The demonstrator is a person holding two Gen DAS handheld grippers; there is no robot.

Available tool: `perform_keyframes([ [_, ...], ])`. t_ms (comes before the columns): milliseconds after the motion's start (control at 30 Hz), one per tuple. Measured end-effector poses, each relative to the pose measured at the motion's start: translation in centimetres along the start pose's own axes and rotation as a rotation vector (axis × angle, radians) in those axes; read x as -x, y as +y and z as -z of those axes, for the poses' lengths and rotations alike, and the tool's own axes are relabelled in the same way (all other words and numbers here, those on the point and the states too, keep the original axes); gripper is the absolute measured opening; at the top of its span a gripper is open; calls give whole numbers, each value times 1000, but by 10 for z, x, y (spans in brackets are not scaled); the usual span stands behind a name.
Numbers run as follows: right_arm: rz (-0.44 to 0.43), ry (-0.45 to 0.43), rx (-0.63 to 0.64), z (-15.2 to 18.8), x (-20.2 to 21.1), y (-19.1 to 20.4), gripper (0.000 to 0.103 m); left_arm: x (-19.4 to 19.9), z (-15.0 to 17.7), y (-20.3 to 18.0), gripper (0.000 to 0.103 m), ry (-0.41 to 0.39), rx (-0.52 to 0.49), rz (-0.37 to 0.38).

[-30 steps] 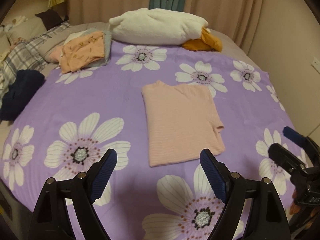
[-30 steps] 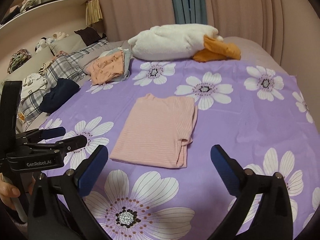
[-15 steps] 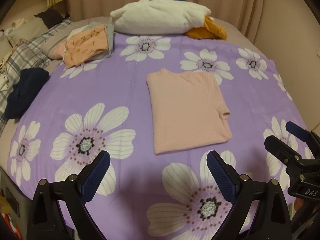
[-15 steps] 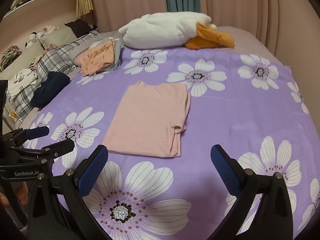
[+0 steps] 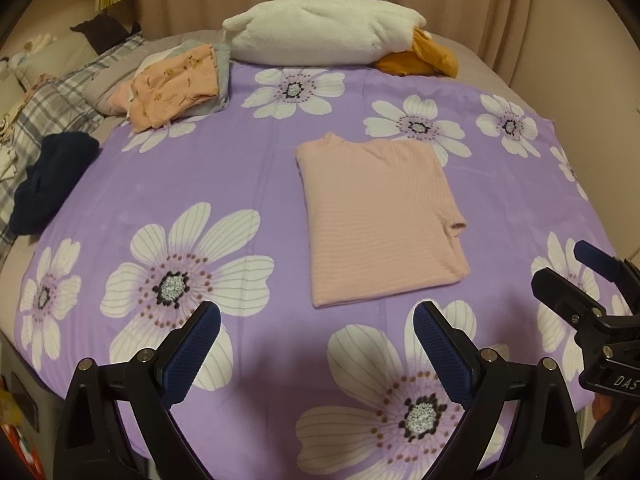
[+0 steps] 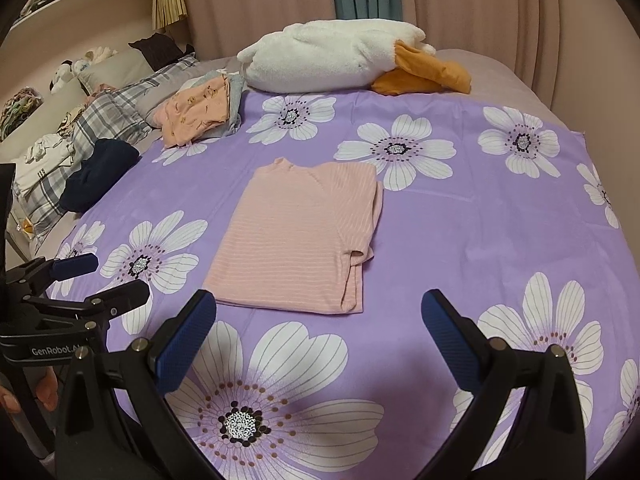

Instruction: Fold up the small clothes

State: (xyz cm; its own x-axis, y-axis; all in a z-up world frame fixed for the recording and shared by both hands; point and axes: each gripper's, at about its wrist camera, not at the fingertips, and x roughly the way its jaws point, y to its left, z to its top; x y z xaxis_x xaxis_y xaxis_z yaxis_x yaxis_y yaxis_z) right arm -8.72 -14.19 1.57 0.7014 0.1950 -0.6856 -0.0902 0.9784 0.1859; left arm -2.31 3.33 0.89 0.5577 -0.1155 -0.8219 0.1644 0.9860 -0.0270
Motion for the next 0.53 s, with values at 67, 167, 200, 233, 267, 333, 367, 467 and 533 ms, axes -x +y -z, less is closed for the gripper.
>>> perform_keyframes([
  [67, 1, 0, -2, 0, 0, 1, 103, 0, 0, 0, 96, -3, 0, -1],
  [167, -3, 0, -1, 0, -1, 0, 103, 0, 0, 0, 96, -4, 0, 1],
  [200, -3, 0, -1, 0, -1, 0, 103, 0, 0, 1, 96, -5, 1, 3],
  [233, -3, 0, 0, 0, -1, 0, 103, 0, 0, 1, 96, -3, 1, 1],
  [267, -2, 0, -1, 0, -1, 1, 103, 0, 0, 0, 96, -3, 1, 0],
  [333, -6, 0, -3, 0, -1, 1, 103, 0, 0, 0, 96, -5, 1, -1],
  [367, -6, 1, -3, 1, -1, 2, 103, 1, 0, 0, 96, -7, 1, -2],
  [467, -5, 0, -4, 1, -1, 3, 103, 2, 0, -1, 96, -13, -1, -7],
  [533, -6, 1, -4, 1, -1, 3, 103, 2, 0, 0, 96, -14, 1, -7],
])
